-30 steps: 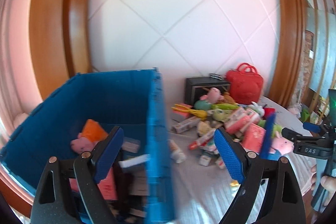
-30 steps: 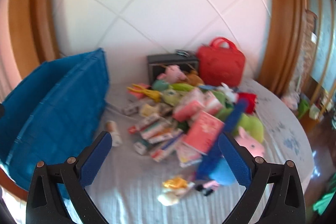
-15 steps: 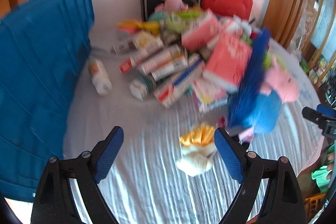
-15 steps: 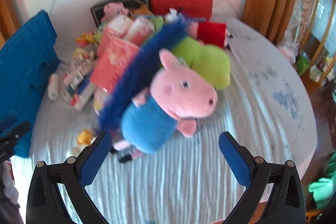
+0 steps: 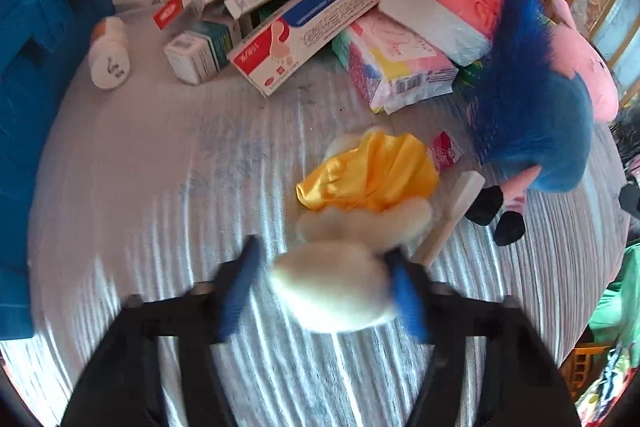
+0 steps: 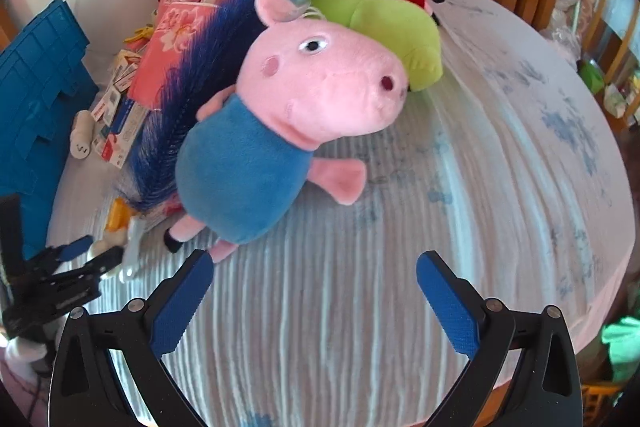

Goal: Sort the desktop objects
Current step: 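Grasp the cream bunny plush with left tool while right grasps blue feather toy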

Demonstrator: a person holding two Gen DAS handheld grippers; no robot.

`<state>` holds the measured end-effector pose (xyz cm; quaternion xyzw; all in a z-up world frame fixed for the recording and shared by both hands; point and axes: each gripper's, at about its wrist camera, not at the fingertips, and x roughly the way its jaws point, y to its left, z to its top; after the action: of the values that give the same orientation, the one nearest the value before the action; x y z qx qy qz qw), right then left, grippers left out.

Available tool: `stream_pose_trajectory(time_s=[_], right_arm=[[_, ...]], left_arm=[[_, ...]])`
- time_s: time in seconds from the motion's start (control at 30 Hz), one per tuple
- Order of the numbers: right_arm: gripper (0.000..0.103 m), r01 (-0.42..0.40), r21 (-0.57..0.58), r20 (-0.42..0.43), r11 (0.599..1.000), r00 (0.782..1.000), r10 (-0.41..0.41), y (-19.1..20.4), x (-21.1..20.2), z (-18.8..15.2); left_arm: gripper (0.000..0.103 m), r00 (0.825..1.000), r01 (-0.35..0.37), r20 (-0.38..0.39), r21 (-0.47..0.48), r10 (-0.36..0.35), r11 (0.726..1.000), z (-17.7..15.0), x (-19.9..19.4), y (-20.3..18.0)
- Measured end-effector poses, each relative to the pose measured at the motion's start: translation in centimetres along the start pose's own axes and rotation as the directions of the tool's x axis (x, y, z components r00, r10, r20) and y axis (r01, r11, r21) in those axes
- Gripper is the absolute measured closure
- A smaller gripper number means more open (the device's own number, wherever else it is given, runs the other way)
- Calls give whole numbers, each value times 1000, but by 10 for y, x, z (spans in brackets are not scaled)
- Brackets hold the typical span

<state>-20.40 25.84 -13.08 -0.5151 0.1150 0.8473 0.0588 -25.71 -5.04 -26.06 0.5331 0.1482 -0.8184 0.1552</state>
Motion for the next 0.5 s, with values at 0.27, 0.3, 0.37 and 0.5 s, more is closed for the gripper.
stream_pose_trajectory(time_s=[0.27, 0.3, 0.37, 0.5], right_arm=[[42, -73, -27, 19, 997, 997, 73, 54, 1, 8], [42, -85, -26, 19, 996, 996, 85, 62, 2, 9], [44, -108, -28, 22, 994, 994, 108, 77, 6, 10], [44, -123, -23, 10, 992, 992, 123, 106, 19, 12]], left_arm=[[62, 996, -69, 54, -27, 70, 997, 18, -5, 29], [62, 996, -70, 60, -31, 72, 997, 20, -7, 34], [62, 995, -73, 72, -36, 75, 997, 23, -11, 43], [62, 995, -33, 90, -44, 37, 998, 23, -20, 55]])
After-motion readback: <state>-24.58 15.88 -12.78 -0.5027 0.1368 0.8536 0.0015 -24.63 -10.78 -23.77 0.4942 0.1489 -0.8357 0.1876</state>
